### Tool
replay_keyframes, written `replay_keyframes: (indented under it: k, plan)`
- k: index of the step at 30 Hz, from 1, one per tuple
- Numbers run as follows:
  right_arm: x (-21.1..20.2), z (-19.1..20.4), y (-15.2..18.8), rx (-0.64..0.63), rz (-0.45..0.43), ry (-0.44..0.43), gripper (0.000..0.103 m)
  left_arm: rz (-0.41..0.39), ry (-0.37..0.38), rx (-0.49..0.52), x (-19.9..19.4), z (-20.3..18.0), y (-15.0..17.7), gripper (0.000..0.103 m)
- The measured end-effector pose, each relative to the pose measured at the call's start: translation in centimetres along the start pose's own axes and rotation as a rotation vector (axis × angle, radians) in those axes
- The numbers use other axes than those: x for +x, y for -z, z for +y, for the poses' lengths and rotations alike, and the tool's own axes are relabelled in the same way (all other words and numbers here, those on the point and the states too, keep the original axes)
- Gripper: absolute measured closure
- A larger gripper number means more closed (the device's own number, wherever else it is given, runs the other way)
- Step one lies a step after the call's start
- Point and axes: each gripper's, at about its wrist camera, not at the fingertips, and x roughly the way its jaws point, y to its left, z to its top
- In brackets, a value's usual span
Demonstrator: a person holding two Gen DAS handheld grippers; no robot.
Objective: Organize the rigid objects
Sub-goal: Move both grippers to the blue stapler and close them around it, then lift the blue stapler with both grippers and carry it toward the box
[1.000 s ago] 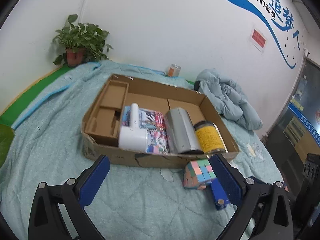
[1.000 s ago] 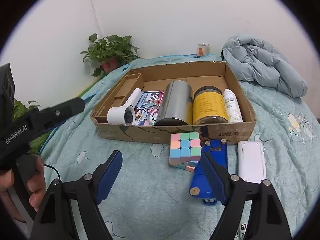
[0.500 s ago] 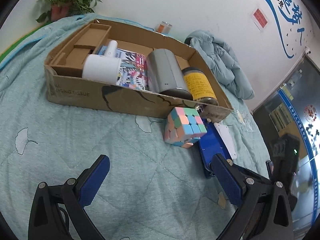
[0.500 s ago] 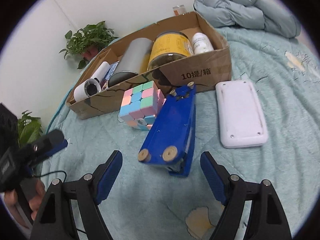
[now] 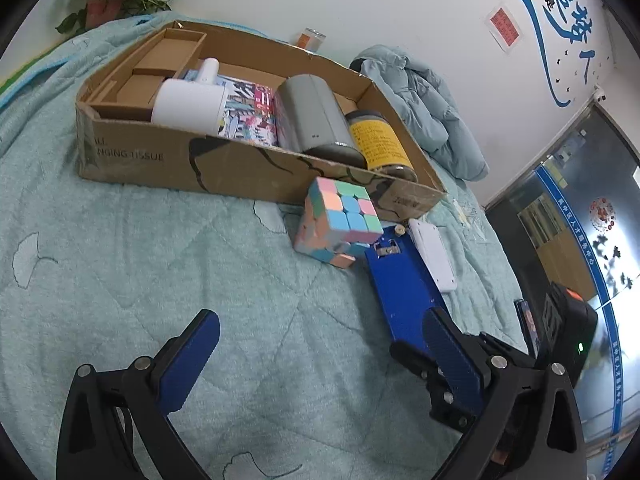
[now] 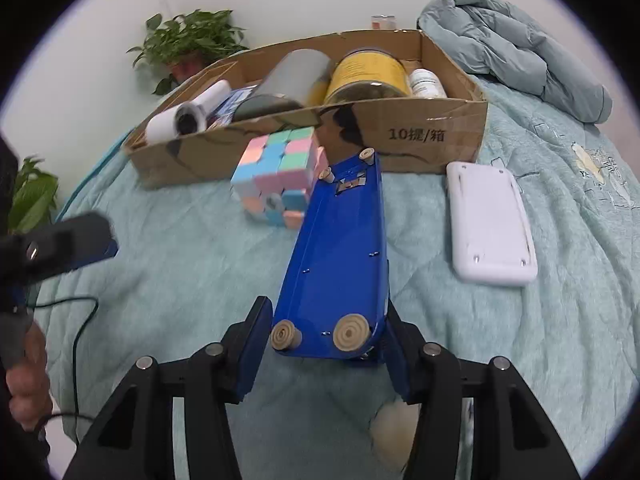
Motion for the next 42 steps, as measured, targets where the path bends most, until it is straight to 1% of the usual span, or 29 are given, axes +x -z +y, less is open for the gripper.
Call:
replay_keyframes:
  k: [4,5,6,7,8,9,10,11,13,15,16,17,19,21,22,24,27,28,30,32,36,37,38,39,40,42]
  plan:
    - [-1.7,1.8,2.6,-0.085,0.026,0.008,0.051,0.043,0.070,-0.017,-0.2,0.5,1.1,0.002]
    - [-2.2,2.6,3.4,-0.134,0.031,0.010,0.051,0.061,0.084,-0.016,0.0,0.5,1.4,0.002]
    - [-2.7,3.3,4.2,-0.168,0.041,-0.014,0.055,0.086,0.103,-0.014,0.2,0.5,1.8,0.002]
    - [-2.8,3.4,4.5,-0.169,0.062,-0.069,0.058,0.110,0.125,-0.015,0.4,0.4,2.2,0.002]
    - [-3.2,3.6,4.9,-0.155,0.058,-0.117,0.057,0.126,0.136,-0.014,0.7,0.3,2.5,0.002]
    - [-3.4,3.6,5.1,-0.132,0.060,-0.155,0.057,0.147,0.146,-0.015,1.0,0.2,2.7,0.002]
    - [-3.6,3.2,5.3,-0.078,0.064,-0.201,0.057,0.165,0.154,-0.011,1.2,0.0,3.0,0.002]
    - [-3.8,2.8,5.3,-0.037,0.054,-0.218,0.057,0.173,0.159,-0.008,1.4,-0.2,3.2,0.002]
    - [-4.3,1.8,5.3,0.036,0.020,-0.222,0.056,0.187,0.174,-0.009,1.7,-0.6,3.6,0.002]
    - [-4.3,0.4,5.2,0.112,0.006,-0.223,0.050,0.197,0.200,-0.008,2.0,-1.1,3.7,0.002]
    - [-4.1,-0.2,5.2,0.149,0.016,-0.224,0.043,0.209,0.213,-0.011,2.4,-1.3,3.7,0.002]
    - [-3.5,-0.9,5.4,0.194,0.035,-0.231,0.041,0.221,0.220,-0.012,2.7,-1.6,3.6,0.002]
    - [-2.2,-1.5,5.7,0.275,0.079,-0.275,0.038,0.253,0.227,-0.004,3.9,-2.2,3.2,0.002]
    - [-1.2,-2.0,6.3,0.362,0.090,-0.319,0.036,0.271,0.231,0.007,4.6,-2.5,2.9,0.005]
    - [-1.2,-2.0,6.2,0.377,0.066,-0.304,0.036,0.281,0.235,0.014,4.9,-2.7,2.7,0.006]
    - [-1.1,-1.3,5.9,0.347,0.065,-0.263,0.038,0.273,0.235,0.011,4.9,-2.7,2.5,0.005]
    - [-1.0,0.1,5.6,0.256,0.058,-0.194,0.041,0.247,0.227,-0.008,4.4,-2.1,2.1,0.005]
    - [-1.0,0.8,5.4,0.204,0.059,-0.157,0.042,0.233,0.220,-0.018,4.1,-1.7,2.0,0.006]
    - [-1.0,1.6,5.2,0.155,0.058,-0.121,0.043,0.206,0.202,-0.033,3.2,-0.7,1.7,0.006]
    - [-1.0,2.4,4.9,0.090,0.039,-0.073,0.046,0.178,0.182,-0.045,2.2,0.3,1.7,0.005]
    - [-1.3,5.1,4.7,-0.120,-0.025,0.086,0.051,0.124,0.154,-0.076,0.4,2.0,1.8,0.005]
    - [-1.1,5.9,4.8,-0.178,-0.033,0.126,0.054,0.113,0.149,-0.083,-0.1,2.5,1.9,0.005]
    - [-1.0,6.6,4.9,-0.218,-0.036,0.157,0.059,0.100,0.147,-0.096,-0.6,3.0,1.9,0.005]
    - [-1.1,7.1,5.2,-0.258,-0.049,0.178,0.059,0.092,0.147,-0.111,-0.9,3.5,2.1,0.005]
    - [-0.8,8.2,5.2,-0.315,-0.070,0.221,0.059,0.088,0.148,-0.127,-1.3,4.2,2.1,0.005]
    - [-0.7,9.8,5.8,-0.390,-0.103,0.277,0.059,0.083,0.139,-0.145,-2.2,5.3,2.2,0.005]
